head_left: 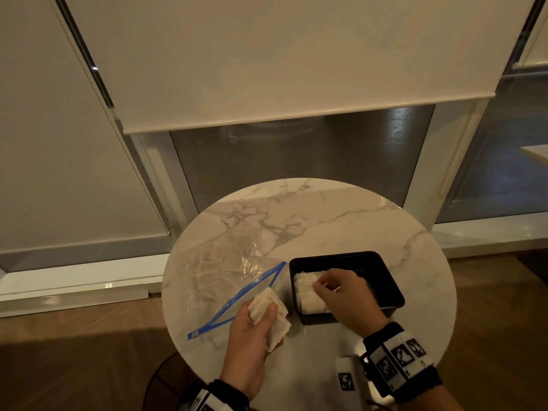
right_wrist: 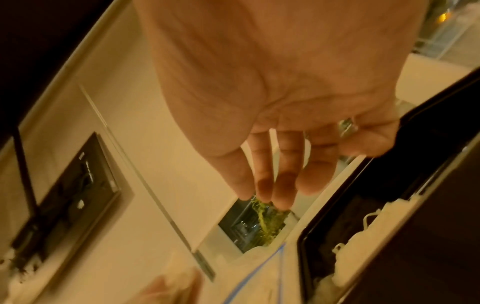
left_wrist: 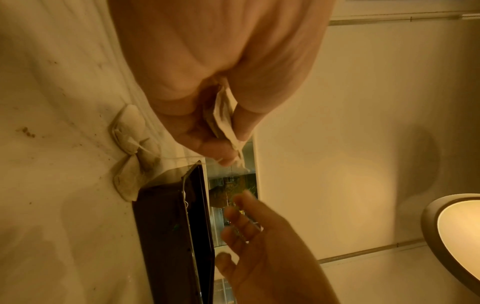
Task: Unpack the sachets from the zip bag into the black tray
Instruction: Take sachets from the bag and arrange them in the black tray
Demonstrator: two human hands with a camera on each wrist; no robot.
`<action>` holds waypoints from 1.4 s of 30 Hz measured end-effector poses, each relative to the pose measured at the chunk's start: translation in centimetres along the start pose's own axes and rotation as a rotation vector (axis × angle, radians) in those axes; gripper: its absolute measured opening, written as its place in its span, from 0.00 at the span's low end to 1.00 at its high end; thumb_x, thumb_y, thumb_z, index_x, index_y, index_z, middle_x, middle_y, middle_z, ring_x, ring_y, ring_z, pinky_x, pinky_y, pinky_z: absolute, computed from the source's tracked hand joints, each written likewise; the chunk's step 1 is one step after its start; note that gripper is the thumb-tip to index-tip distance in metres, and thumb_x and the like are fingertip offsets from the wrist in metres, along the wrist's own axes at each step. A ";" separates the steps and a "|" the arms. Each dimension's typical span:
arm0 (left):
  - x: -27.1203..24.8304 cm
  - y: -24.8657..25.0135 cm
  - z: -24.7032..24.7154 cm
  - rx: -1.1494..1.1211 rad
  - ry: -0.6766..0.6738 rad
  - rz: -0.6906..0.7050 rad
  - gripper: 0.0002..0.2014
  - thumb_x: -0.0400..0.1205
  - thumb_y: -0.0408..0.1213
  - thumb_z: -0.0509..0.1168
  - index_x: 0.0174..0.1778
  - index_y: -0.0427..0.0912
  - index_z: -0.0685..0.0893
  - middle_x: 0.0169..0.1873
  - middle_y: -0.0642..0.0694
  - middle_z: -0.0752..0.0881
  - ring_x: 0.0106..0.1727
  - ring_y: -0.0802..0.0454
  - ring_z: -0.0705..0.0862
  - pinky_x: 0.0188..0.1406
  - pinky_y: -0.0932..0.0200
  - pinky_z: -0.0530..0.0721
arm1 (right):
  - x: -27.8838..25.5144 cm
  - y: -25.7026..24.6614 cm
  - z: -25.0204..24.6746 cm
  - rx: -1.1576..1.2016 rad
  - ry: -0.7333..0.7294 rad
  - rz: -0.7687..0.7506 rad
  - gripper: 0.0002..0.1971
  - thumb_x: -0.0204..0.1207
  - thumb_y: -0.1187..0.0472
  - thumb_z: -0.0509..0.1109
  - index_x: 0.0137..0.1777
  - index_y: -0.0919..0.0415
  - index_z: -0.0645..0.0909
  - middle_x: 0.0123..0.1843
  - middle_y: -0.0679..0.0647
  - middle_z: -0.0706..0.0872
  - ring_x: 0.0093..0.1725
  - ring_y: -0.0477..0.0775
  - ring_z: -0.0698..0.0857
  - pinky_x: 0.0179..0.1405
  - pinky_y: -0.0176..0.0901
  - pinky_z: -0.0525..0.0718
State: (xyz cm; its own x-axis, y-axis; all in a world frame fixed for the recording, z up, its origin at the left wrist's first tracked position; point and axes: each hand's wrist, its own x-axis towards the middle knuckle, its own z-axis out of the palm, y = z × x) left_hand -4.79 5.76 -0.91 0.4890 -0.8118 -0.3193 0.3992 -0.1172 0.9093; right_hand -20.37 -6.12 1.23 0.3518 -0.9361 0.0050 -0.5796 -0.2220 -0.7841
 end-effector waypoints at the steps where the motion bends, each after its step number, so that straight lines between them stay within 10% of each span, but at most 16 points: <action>1: -0.1 0.0 0.1 0.006 -0.017 -0.003 0.12 0.85 0.38 0.68 0.64 0.51 0.82 0.56 0.43 0.89 0.56 0.42 0.88 0.40 0.54 0.89 | -0.5 -0.6 0.3 0.031 -0.057 -0.050 0.08 0.81 0.52 0.71 0.43 0.53 0.87 0.39 0.47 0.88 0.39 0.44 0.86 0.37 0.41 0.86; 5: -0.1 -0.2 0.2 0.022 -0.083 -0.016 0.11 0.87 0.38 0.66 0.64 0.49 0.83 0.53 0.43 0.92 0.53 0.43 0.90 0.43 0.51 0.89 | -1.2 -1.7 0.9 0.156 -0.272 -0.112 0.08 0.80 0.51 0.72 0.46 0.53 0.90 0.42 0.48 0.91 0.43 0.46 0.88 0.48 0.44 0.89; 16: -0.2 -0.3 0.0 0.083 -0.193 0.043 0.15 0.82 0.44 0.67 0.63 0.47 0.86 0.57 0.43 0.91 0.62 0.44 0.89 0.65 0.41 0.86 | -1.6 -1.4 1.2 0.277 -0.268 -0.125 0.05 0.79 0.52 0.74 0.46 0.51 0.89 0.42 0.49 0.92 0.43 0.51 0.90 0.50 0.51 0.91; 26: -0.1 -0.2 -0.1 0.068 -0.152 0.051 0.13 0.85 0.36 0.67 0.65 0.42 0.84 0.55 0.42 0.92 0.58 0.43 0.90 0.59 0.43 0.88 | -1.8 -1.4 1.2 0.238 -0.222 -0.146 0.03 0.78 0.55 0.75 0.45 0.53 0.88 0.40 0.48 0.91 0.40 0.47 0.89 0.42 0.37 0.88; 42: -0.4 0.2 0.0 0.063 -0.084 0.024 0.10 0.85 0.35 0.67 0.62 0.43 0.86 0.53 0.42 0.93 0.56 0.44 0.91 0.59 0.43 0.89 | -1.7 -1.3 0.7 0.243 -0.194 -0.116 0.04 0.78 0.59 0.74 0.41 0.53 0.87 0.38 0.51 0.90 0.40 0.54 0.89 0.43 0.46 0.90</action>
State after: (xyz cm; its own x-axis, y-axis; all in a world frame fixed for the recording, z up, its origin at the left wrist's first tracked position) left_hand -4.85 6.05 -0.58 0.4303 -0.8594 -0.2762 0.3376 -0.1305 0.9322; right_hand -19.73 -4.01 1.77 0.5523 -0.8337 0.0025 -0.3433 -0.2301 -0.9106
